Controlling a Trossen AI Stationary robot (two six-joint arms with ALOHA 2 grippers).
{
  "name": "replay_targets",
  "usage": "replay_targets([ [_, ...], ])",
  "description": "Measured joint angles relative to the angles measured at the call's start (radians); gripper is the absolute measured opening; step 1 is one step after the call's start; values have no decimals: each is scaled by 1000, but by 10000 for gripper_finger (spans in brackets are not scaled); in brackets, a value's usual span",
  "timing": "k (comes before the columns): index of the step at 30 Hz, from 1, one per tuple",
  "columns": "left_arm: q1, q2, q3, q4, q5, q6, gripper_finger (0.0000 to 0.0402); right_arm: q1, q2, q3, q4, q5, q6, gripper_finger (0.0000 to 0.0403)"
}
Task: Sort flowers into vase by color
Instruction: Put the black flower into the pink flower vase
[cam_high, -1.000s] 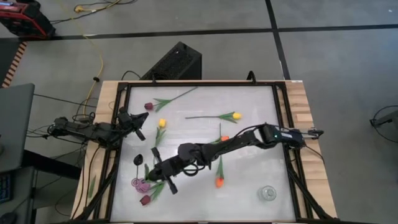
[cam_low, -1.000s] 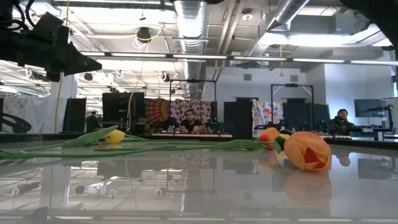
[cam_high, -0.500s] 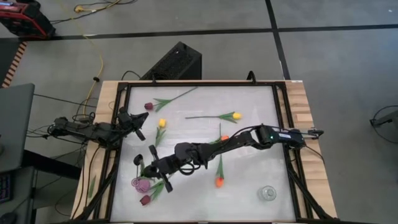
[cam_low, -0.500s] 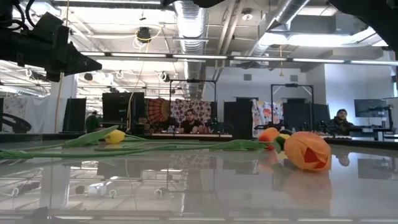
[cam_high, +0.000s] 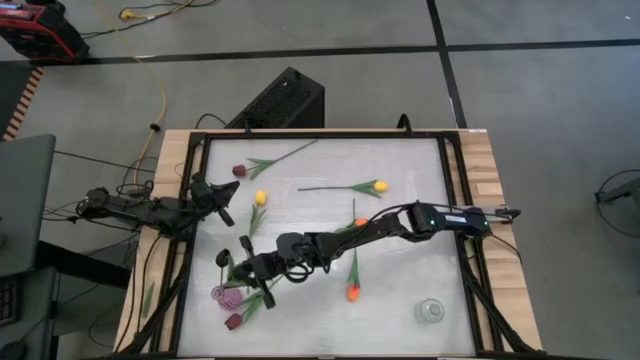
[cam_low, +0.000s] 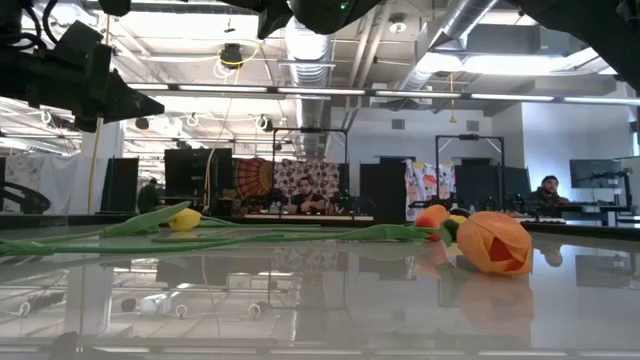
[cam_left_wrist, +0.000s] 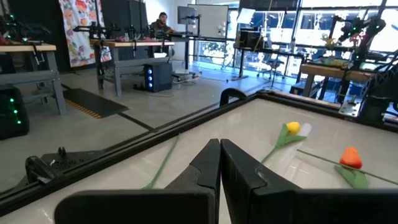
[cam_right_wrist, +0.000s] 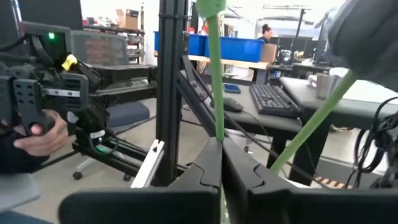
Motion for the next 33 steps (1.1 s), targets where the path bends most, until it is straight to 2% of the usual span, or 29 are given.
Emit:
replay_targets([
  [7,0,0,0,1,0,2,0,-4,0,0,-63,0,41,59],
  [11,0,0,0,1,0,2,0,-26,0,17,-124,-14,210,61],
  [14,0,0,0,1,0,2,0,-51,0,49,-233,-73,265,62],
  [20,0,0,0,2,0,2,0,-58,0,135,-461,-110,268,63],
  [27,0,0,0,2,1,10,0,-60,0,294,-863,-112,163,64],
  [33,0,0,0,2,3,10,0,-63,-124,275,-1131,-101,102,64],
])
